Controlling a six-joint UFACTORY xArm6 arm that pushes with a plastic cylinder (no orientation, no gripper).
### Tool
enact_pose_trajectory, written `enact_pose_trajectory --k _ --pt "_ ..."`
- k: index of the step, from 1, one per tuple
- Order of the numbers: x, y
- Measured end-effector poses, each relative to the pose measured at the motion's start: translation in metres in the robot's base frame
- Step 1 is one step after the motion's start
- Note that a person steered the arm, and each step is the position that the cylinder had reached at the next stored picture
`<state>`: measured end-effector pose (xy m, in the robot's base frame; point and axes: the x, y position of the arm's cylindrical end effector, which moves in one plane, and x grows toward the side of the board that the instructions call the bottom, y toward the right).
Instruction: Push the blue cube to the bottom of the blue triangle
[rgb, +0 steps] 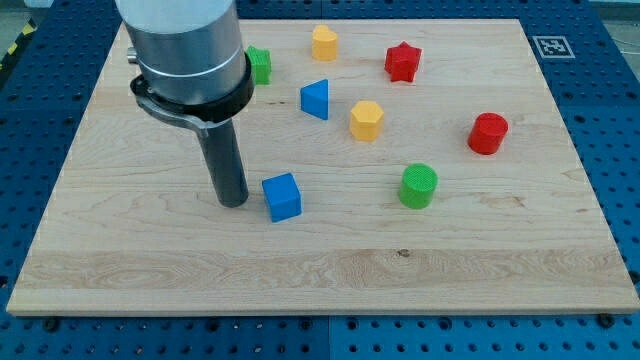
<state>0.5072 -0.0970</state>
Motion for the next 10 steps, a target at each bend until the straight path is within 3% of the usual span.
enact_pose_trajectory --k 10 --pt "0.003 0.037"
